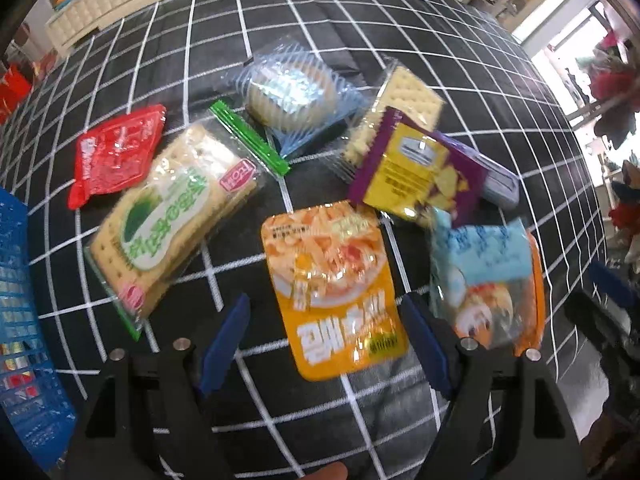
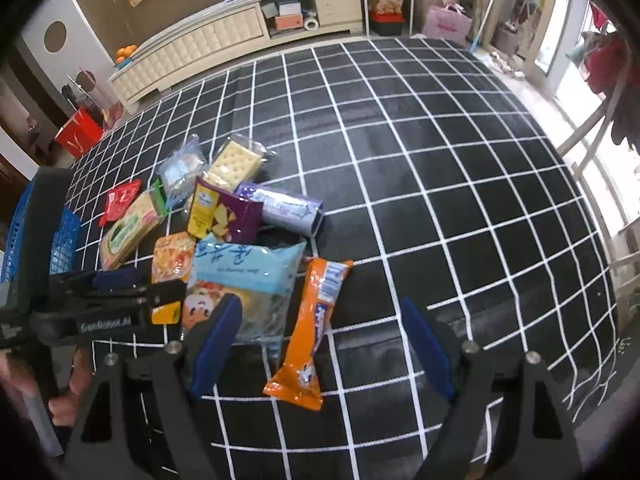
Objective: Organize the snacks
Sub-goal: 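Grasp the orange snack bag with the left tool while right tool approaches blue-labelled bag, then grasp the blue-labelled bread bag with the right tool and lift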
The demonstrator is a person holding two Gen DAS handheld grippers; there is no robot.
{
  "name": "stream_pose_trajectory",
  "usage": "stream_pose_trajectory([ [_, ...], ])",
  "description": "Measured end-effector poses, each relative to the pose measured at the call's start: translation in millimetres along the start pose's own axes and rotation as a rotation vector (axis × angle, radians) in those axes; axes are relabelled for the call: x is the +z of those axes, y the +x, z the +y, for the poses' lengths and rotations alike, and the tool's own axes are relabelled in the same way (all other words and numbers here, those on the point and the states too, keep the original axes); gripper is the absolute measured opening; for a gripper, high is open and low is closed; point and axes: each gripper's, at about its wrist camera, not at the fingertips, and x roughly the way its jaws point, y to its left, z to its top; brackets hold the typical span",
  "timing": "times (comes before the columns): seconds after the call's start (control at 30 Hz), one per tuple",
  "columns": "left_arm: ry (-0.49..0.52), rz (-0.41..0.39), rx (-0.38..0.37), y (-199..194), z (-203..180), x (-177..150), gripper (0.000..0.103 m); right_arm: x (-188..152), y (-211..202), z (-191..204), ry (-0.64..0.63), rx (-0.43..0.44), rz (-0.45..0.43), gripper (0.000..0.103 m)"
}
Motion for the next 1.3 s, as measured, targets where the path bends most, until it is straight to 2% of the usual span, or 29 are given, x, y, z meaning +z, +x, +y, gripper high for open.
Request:
stream_pose_trajectory([
  [0.13, 0.041, -0.01, 0.055, 5, -10, 7, 0.076, 1, 4, -3, 0.001, 0.014, 0.003, 0.085],
  [0.23, 0.056, 0.01, 0.138, 12, -22, 9, 0.077, 1, 6, -2, 0.001, 0.016, 0.0, 0.085],
  [0.27, 0.045, 0.01, 0.144, 13, -24, 11, 0.076, 2, 6, -3, 0.001, 0.018, 0.003, 0.085],
  [0.33, 0.038, 0.007, 0.144, 11, -28, 12, 0.061, 2, 6, -3, 0.001, 0.021, 0.003, 0.085],
  [0.4, 0.034, 0.016, 0.139, 11, -29, 13, 0.058, 0, 6, -4, 0.003, 0.02, 0.003, 0.085],
  [0.47, 0.049, 0.024, 0.148, 9, -31, 13, 0.047, -1, 6, -5, 0.007, 0.023, 0.008, 0.085],
  [0.53, 0.063, 0.026, 0.138, 7, -32, 11, 0.031, -1, 6, -5, 0.017, 0.026, 0.011, 0.085],
  [0.67, 0.11, -0.003, 0.136, 3, -39, 4, 0.026, -1, 5, 4, 0.002, 0.07, 0.013, 0.085],
  [0.8, 0.114, -0.022, 0.088, -5, -38, -14, 0.012, -1, 6, 17, -0.022, 0.108, 0.028, 0.085],
  [0.97, 0.105, -0.029, 0.065, -9, -38, -23, 0.009, 1, 11, 25, -0.02, 0.115, 0.051, 0.085],
  [1.1, 0.081, -0.032, 0.004, -11, -15, -34, 0.008, 2, 10, 29, -0.027, 0.107, 0.063, 0.085],
  [1.3, 0.104, -0.117, 0.031, -39, 2, -57, 0.008, 2, 21, 42, -0.035, 0.1, 0.098, 0.085],
])
